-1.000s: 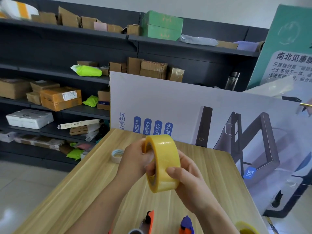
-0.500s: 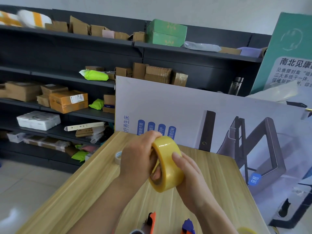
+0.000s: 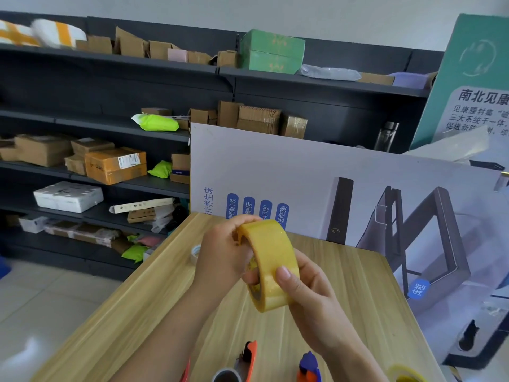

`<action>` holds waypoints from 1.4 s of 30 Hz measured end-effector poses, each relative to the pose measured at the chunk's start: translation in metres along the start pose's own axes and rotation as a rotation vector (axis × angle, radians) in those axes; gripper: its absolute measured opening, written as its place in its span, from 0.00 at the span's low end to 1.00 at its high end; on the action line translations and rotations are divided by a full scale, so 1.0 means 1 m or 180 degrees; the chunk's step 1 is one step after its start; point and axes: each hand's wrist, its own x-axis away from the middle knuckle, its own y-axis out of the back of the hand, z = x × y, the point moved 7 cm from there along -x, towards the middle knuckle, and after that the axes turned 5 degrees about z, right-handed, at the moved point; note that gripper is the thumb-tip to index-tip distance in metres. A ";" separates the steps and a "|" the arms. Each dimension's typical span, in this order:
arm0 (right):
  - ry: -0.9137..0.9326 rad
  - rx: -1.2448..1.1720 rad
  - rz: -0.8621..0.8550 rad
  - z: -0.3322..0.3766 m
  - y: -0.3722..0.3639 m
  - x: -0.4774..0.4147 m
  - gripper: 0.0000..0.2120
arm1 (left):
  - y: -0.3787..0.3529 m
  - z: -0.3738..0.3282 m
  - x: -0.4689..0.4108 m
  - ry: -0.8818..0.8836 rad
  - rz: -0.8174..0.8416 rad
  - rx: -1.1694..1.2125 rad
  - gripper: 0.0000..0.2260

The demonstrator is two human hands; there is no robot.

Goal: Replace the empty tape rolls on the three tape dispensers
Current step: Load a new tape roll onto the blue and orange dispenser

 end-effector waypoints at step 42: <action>-0.0141 0.1487 -0.0666 -0.017 0.027 -0.009 0.27 | -0.002 0.000 0.025 -0.0589 0.0451 -0.0061 0.08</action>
